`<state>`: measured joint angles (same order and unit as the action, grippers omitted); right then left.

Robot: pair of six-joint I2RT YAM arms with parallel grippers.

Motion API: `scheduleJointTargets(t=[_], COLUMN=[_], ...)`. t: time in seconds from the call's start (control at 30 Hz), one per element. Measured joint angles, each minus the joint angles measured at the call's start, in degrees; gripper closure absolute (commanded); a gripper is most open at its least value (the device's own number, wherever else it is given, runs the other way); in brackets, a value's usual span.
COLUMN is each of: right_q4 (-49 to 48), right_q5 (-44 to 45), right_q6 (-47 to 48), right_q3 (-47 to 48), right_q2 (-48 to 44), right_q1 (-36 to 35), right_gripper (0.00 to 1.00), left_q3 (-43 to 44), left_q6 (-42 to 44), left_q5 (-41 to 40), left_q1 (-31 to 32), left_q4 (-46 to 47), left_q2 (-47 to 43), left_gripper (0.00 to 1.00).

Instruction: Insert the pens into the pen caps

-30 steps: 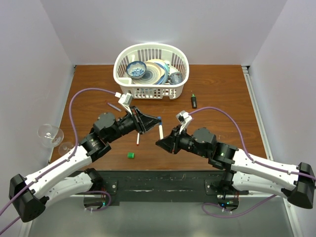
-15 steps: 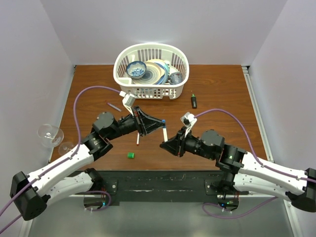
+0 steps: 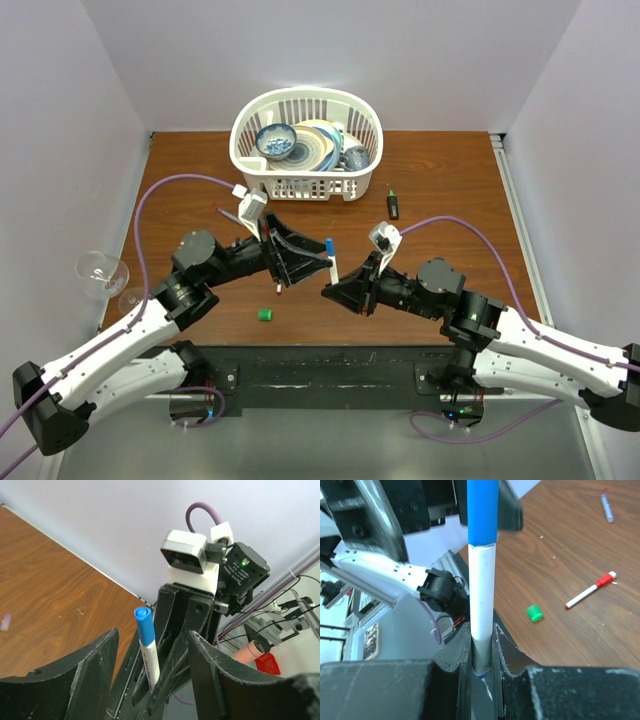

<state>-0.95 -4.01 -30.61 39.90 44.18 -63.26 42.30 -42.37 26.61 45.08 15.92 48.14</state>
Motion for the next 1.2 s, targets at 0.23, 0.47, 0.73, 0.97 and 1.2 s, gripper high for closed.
scheduleJointTargets(t=[0.23,0.47,0.73,0.97,1.2], right_q4=[-0.5,-1.5,-1.7,-2.0,-2.1], right_q5=[-2.6,-4.2,-4.8,-5.1,-5.8], right_q6=[-0.5,-1.3,-1.6,-1.8,-1.9], right_q3=[0.1,0.1,0.1,0.4,0.4], right_q2=[0.1,0.1,0.1,1.0,1.3], right_q1=[0.0,0.0,0.0,0.0,0.0], right_gripper=[1.00,1.00,1.00,1.00,1.00], left_q3=[3.6,3.9,3.9,3.9,3.9], left_q6=[2.7,3.0,2.9,2.6,2.5], left_q5=[-0.3,-0.2,0.0,0.2,0.5], left_q1=[0.0,0.0,0.0,0.0,0.0], left_q4=[-1.5,-1.4,-1.1,-0.3,-0.3], left_q2=[1.5,2.7,3.1,3.1,3.5], left_gripper=[0.37,0.41,0.41,0.44,0.52])
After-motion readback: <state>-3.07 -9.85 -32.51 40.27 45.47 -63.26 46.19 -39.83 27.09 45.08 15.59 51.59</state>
